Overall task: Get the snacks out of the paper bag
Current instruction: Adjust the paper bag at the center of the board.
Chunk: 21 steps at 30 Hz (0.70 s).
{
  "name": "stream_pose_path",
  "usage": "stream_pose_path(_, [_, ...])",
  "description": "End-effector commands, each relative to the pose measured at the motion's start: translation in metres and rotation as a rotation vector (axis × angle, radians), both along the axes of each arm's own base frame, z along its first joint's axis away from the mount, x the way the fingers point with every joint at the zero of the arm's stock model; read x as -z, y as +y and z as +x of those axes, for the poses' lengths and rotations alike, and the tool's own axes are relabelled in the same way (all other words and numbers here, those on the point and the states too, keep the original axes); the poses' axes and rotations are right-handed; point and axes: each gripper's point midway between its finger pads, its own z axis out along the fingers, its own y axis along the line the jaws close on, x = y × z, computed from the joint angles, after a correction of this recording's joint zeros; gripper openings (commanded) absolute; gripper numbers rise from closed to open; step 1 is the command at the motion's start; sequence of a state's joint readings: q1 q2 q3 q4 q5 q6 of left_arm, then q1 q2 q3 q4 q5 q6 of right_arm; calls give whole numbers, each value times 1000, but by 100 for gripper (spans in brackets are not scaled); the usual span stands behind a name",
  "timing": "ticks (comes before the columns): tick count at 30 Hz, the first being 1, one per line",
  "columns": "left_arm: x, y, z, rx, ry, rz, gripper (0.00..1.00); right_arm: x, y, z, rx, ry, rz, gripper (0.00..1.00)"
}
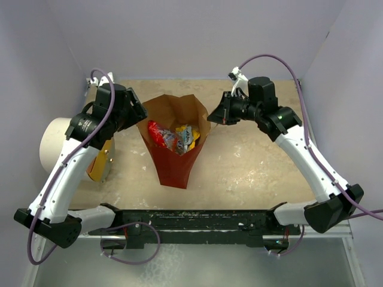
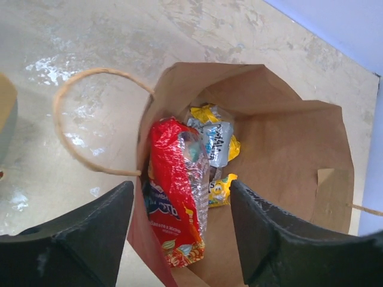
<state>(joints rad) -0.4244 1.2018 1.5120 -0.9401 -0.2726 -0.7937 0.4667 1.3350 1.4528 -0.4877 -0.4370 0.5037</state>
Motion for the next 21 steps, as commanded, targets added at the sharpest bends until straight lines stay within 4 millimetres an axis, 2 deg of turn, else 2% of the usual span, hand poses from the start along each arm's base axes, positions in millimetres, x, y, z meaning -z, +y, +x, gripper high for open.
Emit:
stream_pose_path(1, [-10,18,-4,-47,-23,21,73,-29,5,5,-9,-78,50,4])
stream_pose_path(4, [-7,25,2,-34,-4,55,79,-28,5,4,-14,-74,47,4])
stream_pose_path(6, [0,35,4,-59,62,89,88,-28,5,3,-15,-77,44,4])
stream_pose_path(8, [6,44,5,-91,127,123,92,-28,4,3,-15,-81,41,5])
stream_pose_path(10, [5,44,10,-72,126,133,93,-29,3,3,-14,-85,38,5])
stream_pose_path(13, [3,40,18,-33,95,101,82,-27,2,3,-11,-82,36,5])
stream_pose_path(16, [10,37,27,-10,99,62,70,-25,2,2,-11,-78,31,5])
stream_pose_path(19, [14,36,36,-3,88,33,44,-24,1,3,-9,-81,26,5])
stream_pose_path(20, [13,35,39,8,70,29,39,-25,1,2,-10,-84,26,5])
stream_pose_path(21, [13,33,42,28,57,33,37,-25,1,2,-9,-85,25,5])
